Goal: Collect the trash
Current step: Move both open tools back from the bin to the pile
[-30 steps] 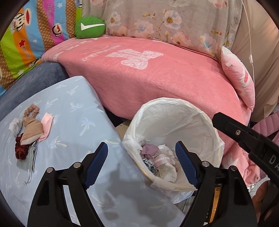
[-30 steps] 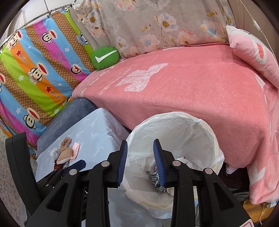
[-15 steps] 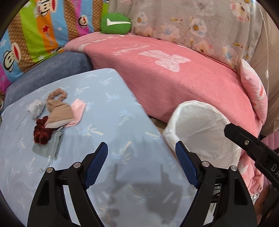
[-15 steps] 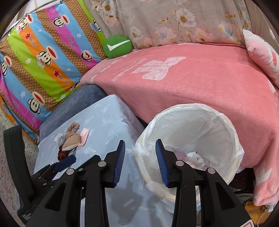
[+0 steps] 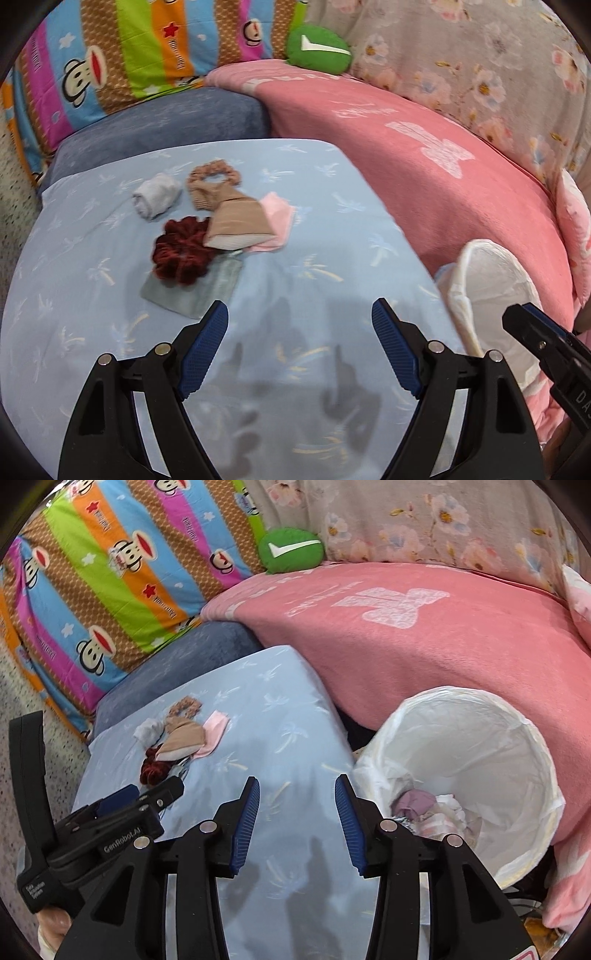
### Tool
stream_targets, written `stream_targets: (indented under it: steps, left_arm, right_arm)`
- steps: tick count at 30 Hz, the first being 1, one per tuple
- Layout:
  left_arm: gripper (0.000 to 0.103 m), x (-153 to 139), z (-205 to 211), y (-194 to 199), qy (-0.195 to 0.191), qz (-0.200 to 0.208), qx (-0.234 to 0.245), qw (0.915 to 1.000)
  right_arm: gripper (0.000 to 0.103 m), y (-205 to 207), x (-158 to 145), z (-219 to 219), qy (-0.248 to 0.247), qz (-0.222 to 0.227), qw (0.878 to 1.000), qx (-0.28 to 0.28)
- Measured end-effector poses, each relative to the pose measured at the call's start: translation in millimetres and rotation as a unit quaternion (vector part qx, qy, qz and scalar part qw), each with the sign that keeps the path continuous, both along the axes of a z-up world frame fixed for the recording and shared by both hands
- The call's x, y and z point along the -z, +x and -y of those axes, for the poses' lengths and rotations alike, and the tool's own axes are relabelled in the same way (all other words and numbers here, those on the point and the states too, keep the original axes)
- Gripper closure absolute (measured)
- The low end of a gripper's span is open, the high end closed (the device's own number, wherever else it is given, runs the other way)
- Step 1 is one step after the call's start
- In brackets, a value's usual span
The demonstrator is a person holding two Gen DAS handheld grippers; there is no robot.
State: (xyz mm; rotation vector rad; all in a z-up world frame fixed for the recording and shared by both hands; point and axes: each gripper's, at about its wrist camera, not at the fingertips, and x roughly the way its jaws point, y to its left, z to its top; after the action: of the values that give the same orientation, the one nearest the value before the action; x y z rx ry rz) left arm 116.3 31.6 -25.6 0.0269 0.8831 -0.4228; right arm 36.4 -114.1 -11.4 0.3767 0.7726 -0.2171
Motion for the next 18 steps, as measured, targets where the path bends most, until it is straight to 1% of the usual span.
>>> stream_targets:
  steps: [4,7,11,18]
  left_arm:
    - [0.025,6,-25,14,0.003,-0.006,-0.026,0.9996]
    - [0.025,12,-44,26,0.002,-0.014,-0.047,0.9988]
    - [0.025,19,-67,44,0.000,-0.027,-0.072,0.9970]
    - [0.025,30,-93,77,-0.027,-0.054,-0.096,0.9936]
  right_arm:
    - [0.059,16,5,-21,-0.004,-0.009,1.000,-0.023]
    - [0.056,29,9,-36,-0.008,-0.015,0.999,-0.039]
    - [0.055,47,16,-53,-0.013,-0.025,0.998,-0.059]
    - [0.054,85,30,-79,-0.022,-0.040,0.995,-0.085]
